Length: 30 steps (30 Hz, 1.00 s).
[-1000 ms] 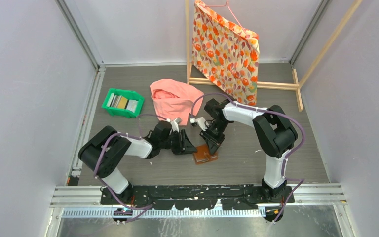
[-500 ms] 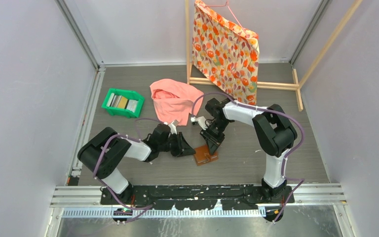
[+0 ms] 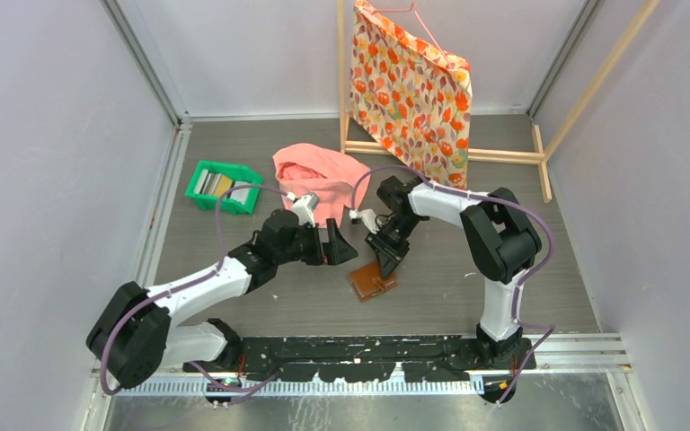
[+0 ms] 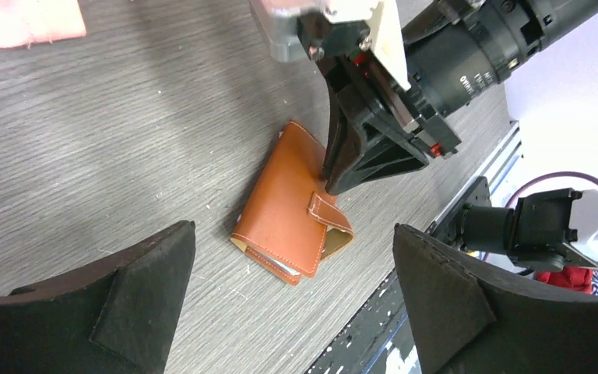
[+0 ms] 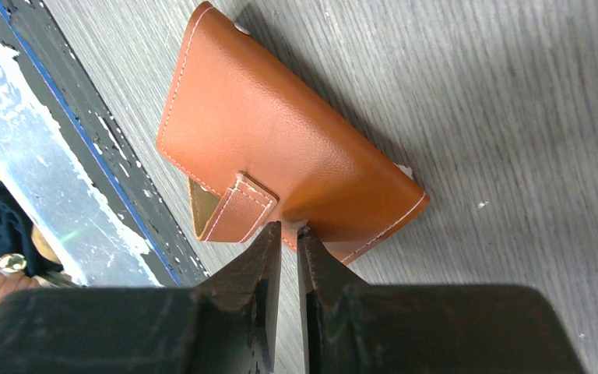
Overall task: Put the credit cards into the card holder
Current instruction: Close the card holder at the center of the board.
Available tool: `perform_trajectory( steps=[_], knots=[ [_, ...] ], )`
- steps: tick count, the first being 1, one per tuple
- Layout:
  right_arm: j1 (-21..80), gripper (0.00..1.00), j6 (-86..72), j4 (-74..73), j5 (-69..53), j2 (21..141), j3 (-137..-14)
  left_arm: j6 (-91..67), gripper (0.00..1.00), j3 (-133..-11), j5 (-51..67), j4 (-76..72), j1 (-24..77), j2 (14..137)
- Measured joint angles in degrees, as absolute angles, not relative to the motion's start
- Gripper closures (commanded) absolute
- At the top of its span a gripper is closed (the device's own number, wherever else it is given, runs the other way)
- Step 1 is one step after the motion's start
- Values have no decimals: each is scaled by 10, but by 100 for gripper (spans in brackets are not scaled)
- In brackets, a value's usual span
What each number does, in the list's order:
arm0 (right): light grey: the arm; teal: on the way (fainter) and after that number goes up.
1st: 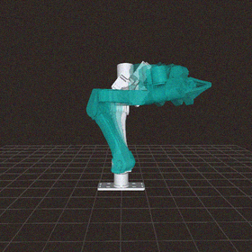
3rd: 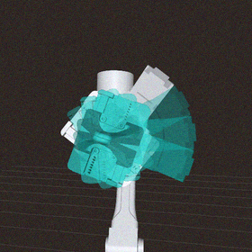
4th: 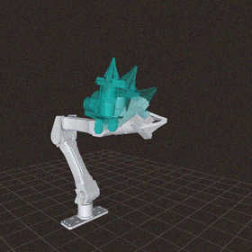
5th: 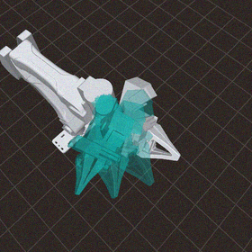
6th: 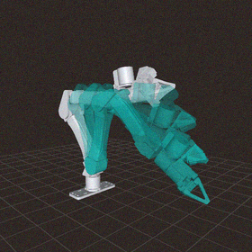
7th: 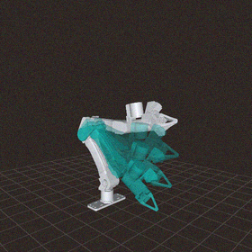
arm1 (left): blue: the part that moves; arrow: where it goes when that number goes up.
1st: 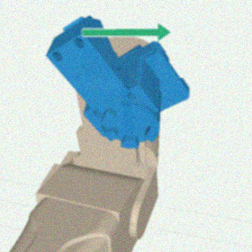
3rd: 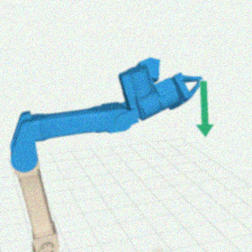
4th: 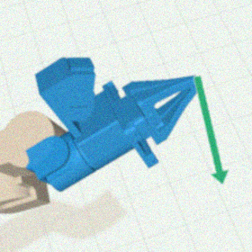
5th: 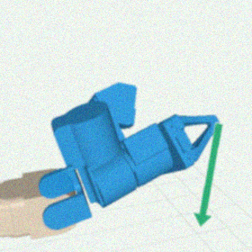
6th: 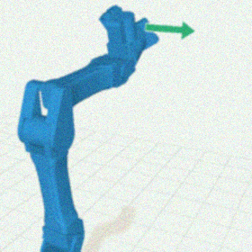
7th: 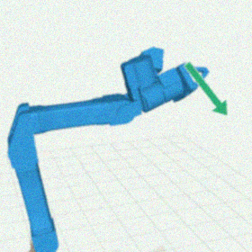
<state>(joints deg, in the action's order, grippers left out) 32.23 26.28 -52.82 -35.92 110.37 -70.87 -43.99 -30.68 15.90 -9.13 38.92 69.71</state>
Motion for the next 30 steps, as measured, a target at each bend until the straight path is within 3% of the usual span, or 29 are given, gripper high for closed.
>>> perform_trajectory(
  steps=[5, 12, 23, 30],
  knots=[
    [322, 80, 288, -531, -361, 1103, -708, -415, 0, -313, 157, -69, 378, 690],
    [322, 79, 332, -512, -345, 1068, -674, -417, 12, -310, 206, -86, 372, 761],
    [320, 78, 393, -482, -294, 1038, -627, -486, 21, -286, 282, -242, 370, 881],
    [321, 78, 396, -481, -291, 1037, -627, -536, 34, -287, 319, -322, 370, 940]
  ],
)
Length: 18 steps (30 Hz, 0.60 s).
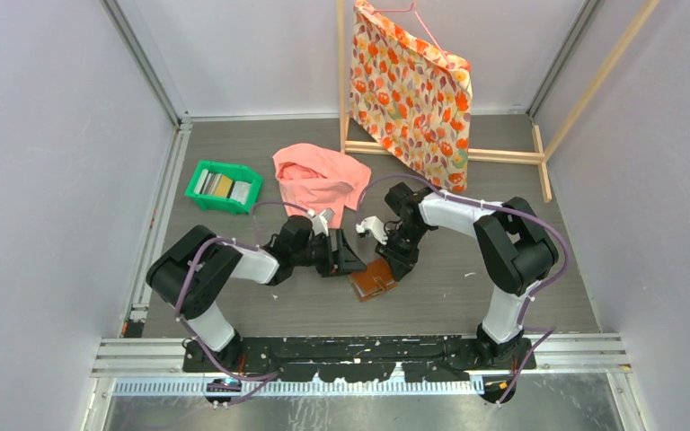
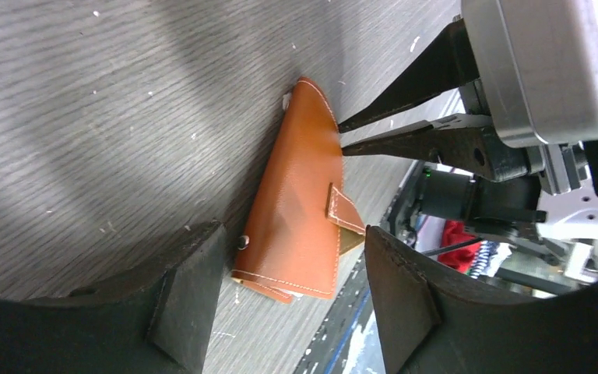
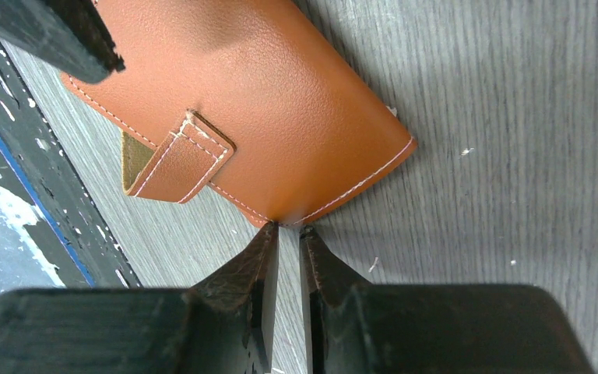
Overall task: Put the credit cards into the card holder
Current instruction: Close the card holder at the center of the board.
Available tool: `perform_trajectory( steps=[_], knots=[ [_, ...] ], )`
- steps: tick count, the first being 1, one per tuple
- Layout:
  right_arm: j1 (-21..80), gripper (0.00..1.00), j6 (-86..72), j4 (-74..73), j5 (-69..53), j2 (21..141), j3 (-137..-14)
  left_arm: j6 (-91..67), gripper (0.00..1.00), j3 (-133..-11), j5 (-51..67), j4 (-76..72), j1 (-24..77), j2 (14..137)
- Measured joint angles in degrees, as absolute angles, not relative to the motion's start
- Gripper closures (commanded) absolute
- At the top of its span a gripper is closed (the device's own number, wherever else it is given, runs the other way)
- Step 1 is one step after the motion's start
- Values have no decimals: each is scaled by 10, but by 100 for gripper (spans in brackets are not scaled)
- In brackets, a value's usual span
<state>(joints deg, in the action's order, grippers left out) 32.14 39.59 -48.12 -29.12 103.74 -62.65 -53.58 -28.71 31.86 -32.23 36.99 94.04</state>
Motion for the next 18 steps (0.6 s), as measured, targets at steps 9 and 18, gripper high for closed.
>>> perform_trajectory(
  steps=[9, 18],
  knots=[
    [322, 78, 395, -481, -290, 1037, -627, -616, 45, -264, 345, -411, 370, 983],
    [323, 78, 389, -481, -288, 1037, -627, -676, 51, -261, 344, -439, 386, 1004]
  ],
)
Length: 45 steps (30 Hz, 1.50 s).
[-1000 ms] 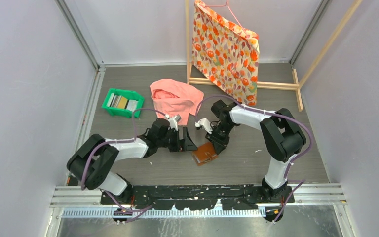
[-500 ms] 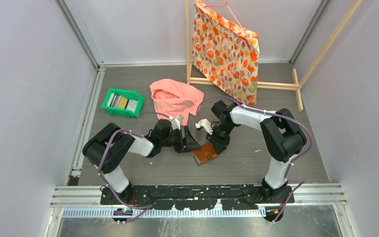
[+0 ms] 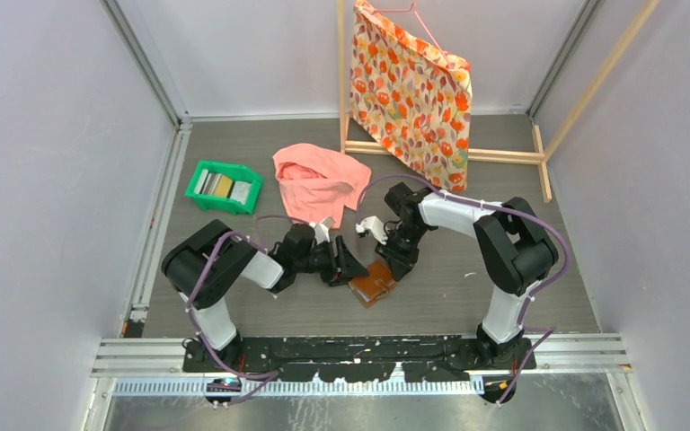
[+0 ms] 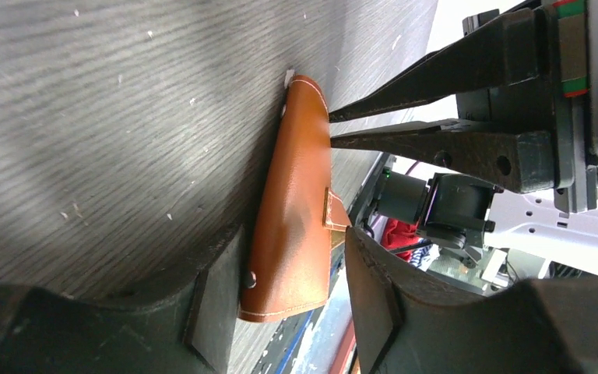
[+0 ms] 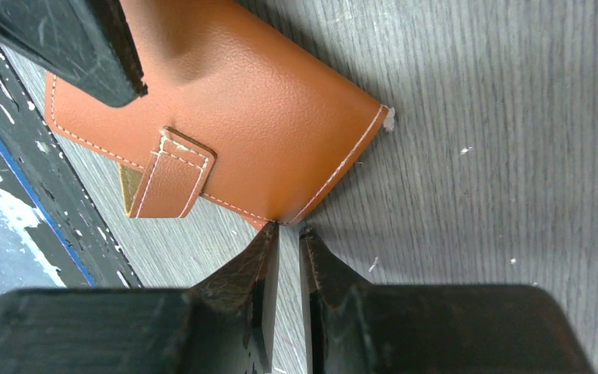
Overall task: Put the credit cards into the card holder
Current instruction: Close the card holder at the center of the board.
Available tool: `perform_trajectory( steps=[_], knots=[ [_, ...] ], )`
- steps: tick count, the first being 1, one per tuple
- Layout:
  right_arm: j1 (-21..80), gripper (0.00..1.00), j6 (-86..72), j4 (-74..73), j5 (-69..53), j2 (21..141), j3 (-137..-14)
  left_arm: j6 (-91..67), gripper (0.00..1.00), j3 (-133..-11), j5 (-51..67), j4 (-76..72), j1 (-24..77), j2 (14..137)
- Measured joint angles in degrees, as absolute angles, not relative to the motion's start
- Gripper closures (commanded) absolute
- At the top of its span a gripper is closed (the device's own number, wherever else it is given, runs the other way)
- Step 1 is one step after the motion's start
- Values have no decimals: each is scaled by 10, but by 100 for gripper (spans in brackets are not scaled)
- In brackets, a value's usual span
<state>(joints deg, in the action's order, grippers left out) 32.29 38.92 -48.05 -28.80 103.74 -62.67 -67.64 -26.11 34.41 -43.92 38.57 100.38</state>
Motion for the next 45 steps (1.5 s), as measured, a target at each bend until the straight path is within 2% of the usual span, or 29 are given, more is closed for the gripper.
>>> perform_trajectory(
  steps=[7, 11, 19, 24, 29, 31, 36, 45],
  knots=[
    [324, 79, 388, -481, -287, 1037, -627, -712, 75, -261, 328, -445, 404, 1015],
    [324, 78, 387, -481, -285, 1037, -628, -726, 99, -261, 330, -455, 407, 1022],
    [321, 71, 380, -488, -274, 1031, -634, -780, 100, -247, 336, -547, 407, 1053],
    [298, 66, 385, -489, -297, 969, -635, -821, 100, -223, 315, -598, 406, 1055],
    [246, 50, 376, -487, -378, 869, -637, -834, 100, -212, 281, -578, 399, 1015],
    [243, 46, 356, -476, -418, 846, -635, -833, 100, -213, 263, -562, 399, 983],
    [257, 45, 268, -430, -456, 840, -619, -829, 100, -222, 207, -516, 399, 909],
    [280, 44, 148, -368, -348, 880, -613, -836, 100, -234, 134, -466, 398, 855]
  ],
)
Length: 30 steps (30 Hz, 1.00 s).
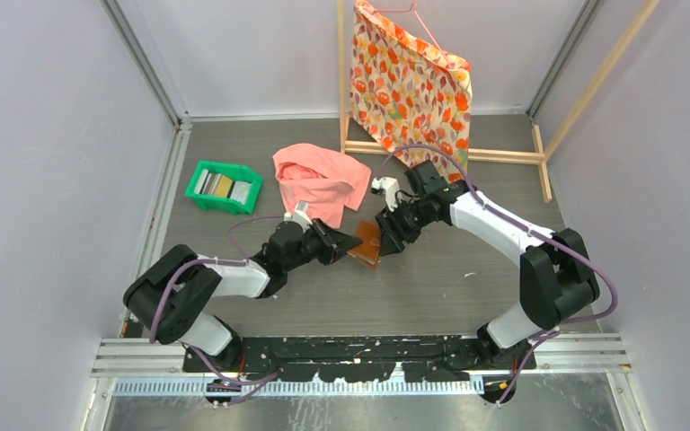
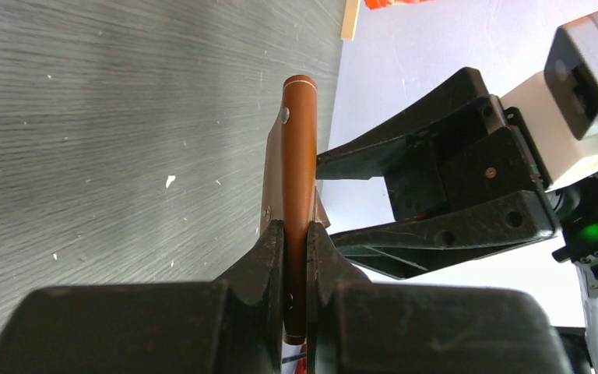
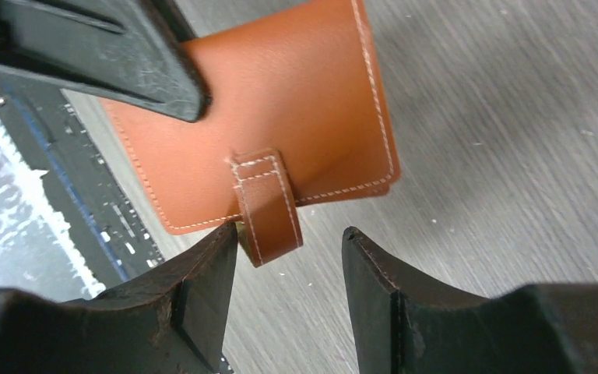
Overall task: Put the credit cards into the card holder
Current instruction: Close the card holder at the center of the board.
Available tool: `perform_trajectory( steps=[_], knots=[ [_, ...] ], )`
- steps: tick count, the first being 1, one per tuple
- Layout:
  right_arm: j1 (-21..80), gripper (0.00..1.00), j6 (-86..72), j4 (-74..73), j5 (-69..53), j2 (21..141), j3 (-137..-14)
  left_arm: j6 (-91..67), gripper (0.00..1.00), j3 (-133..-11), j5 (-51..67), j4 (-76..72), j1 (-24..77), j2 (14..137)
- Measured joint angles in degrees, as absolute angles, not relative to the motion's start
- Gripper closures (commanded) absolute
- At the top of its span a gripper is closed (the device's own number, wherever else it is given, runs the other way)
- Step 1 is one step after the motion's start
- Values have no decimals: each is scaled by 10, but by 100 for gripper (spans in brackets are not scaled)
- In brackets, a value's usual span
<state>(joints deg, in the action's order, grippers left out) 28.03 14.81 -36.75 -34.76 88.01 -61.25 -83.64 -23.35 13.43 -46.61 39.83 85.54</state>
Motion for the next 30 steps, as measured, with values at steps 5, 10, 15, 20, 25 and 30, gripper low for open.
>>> perform_trajectory(
  steps=[5, 10, 15, 20, 25, 30],
  knots=[
    [288, 47, 131, -355, -281, 882, -613, -846, 100, -229, 110, -453, 390, 827],
    [290, 48, 130, -351, -235, 883, -613, -853, 100, -222, 94, -427, 376, 776],
    [289, 47, 137, -352, -222, 888, -613, -853, 100, -222, 76, -369, 370, 707],
    [285, 42, 156, -347, -257, 865, -608, -853, 100, -228, 61, -275, 369, 663],
    [281, 0, 209, -317, -366, 767, -570, -874, 100, -252, 55, -175, 367, 649],
    [296, 0, 375, -323, -439, 736, -565, -907, 100, -302, 55, -80, 367, 649]
  ],
)
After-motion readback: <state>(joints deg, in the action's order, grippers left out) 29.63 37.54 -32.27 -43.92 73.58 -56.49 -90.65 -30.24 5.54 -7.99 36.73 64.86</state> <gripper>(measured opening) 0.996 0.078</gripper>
